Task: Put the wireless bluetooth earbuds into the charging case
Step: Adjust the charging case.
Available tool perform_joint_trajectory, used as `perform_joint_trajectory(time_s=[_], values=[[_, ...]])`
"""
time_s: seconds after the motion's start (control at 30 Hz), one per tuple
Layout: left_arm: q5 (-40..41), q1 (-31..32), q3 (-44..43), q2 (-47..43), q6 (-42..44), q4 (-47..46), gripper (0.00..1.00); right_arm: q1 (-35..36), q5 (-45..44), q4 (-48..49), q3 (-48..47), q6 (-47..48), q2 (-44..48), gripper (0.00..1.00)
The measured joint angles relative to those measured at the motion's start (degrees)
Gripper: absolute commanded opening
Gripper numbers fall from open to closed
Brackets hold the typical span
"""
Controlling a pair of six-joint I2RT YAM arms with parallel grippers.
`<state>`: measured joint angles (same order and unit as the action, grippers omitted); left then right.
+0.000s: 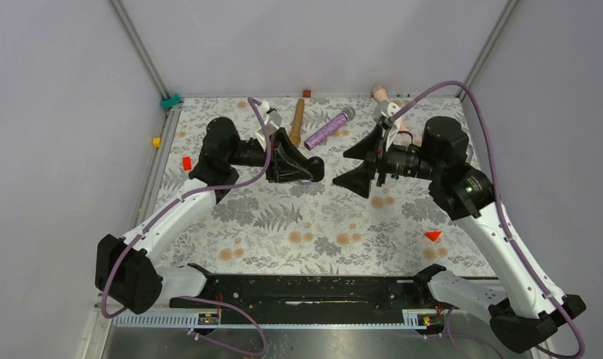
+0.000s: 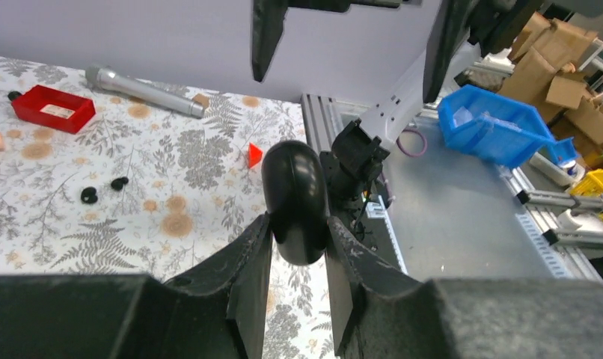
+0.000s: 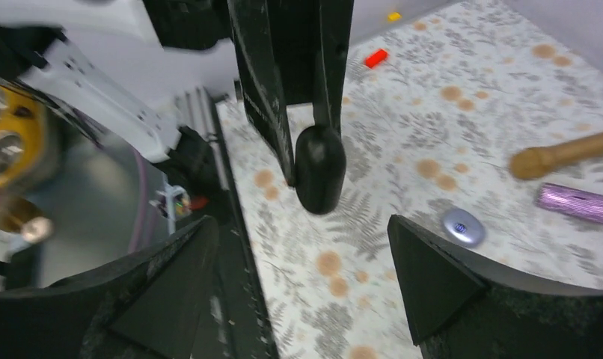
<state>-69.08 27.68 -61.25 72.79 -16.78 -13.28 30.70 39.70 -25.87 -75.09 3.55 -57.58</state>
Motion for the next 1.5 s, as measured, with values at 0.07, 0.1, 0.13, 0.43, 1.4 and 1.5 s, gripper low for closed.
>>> perform_joint_trajectory(time_s=[0.07,0.1,0.13,0.43,1.4,1.5], values=[[0.31,0.15,4.57,-0.55,-6.84,-11.32,0.02,-1.86,4.52,7.91,2.84,-8.48,-1.16,0.88],[1.09,0.11,8.74,-0.66,-11.78,-20.35,0.03,-2.29,6.01,10.88,4.20,-11.56,-1.68,0.87],[2.05,0.11,12.87,-0.46,-16.70,-28.59,0.03,-2.69,7.93,15.02,6.14,-15.37,-2.43,0.86],[8.98,0.17,22.32,2.62,-33.24,-52.68,0.00,-4.42,13.81,34.18,19.89,-30.42,-3.37,0.82],[7.89,4.70,7.72,12.92,-29.00,-16.15,0.00,-4.46,5.38,9.75,21.07,52.00,-1.66,0.99],[7.52,5.09,7.61,12.92,-29.24,-16.26,0.00,-4.46,5.70,11.72,23.67,52.68,-1.03,1.00]])
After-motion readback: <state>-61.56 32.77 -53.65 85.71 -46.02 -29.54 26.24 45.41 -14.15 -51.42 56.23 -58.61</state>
